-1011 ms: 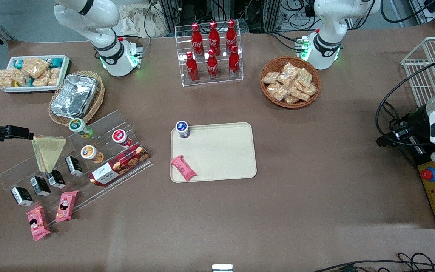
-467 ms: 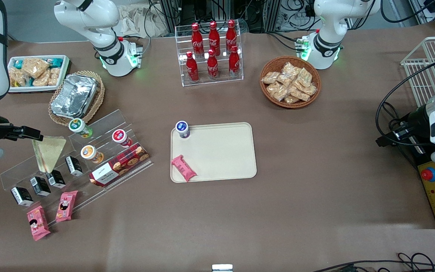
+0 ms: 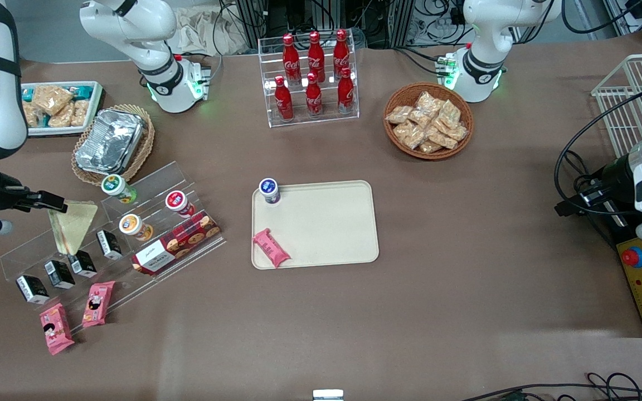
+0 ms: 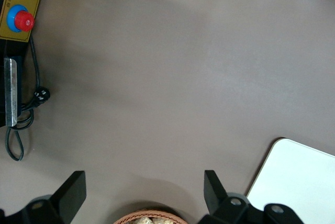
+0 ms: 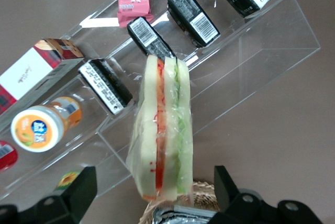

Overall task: Place sandwich on tray
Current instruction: 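Close the right gripper on the wrapped sandwich and lift it, then carry the sandwich with the right gripper over to the beige tray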

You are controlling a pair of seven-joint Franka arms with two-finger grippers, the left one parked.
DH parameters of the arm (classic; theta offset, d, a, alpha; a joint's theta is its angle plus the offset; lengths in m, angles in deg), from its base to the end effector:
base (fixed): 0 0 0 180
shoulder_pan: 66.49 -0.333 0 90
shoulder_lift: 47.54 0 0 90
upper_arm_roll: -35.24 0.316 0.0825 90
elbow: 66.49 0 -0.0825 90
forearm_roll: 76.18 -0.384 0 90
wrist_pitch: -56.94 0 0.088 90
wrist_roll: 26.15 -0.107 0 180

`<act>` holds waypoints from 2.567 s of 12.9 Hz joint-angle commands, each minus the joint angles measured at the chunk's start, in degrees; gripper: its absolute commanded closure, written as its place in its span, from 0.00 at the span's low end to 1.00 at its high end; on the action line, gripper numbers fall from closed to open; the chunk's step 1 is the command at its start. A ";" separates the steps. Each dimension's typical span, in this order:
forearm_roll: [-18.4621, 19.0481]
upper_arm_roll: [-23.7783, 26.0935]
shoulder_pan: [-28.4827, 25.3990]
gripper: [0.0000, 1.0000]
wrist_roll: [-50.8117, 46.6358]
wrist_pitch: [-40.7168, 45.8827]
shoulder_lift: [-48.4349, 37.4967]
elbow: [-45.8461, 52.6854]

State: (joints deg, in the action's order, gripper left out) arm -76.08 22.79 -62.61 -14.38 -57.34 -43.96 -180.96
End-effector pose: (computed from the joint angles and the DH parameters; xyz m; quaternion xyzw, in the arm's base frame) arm 0.5382 -0.1563 0.4237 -0.9987 0.0394 0.0330 0.0005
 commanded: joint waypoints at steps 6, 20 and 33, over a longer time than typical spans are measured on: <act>0.86 -0.91 -0.09 0.19 0.89 -6.39 0.29 -6.02; 1.21 3.65 -5.35 0.75 20.66 19.09 7.58 26.66; 7.78 21.24 -27.85 0.74 23.48 -3.29 21.80 27.55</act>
State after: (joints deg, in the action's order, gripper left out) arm -72.26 44.25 -88.40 8.03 -56.85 -27.03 -155.58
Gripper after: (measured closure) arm 0.740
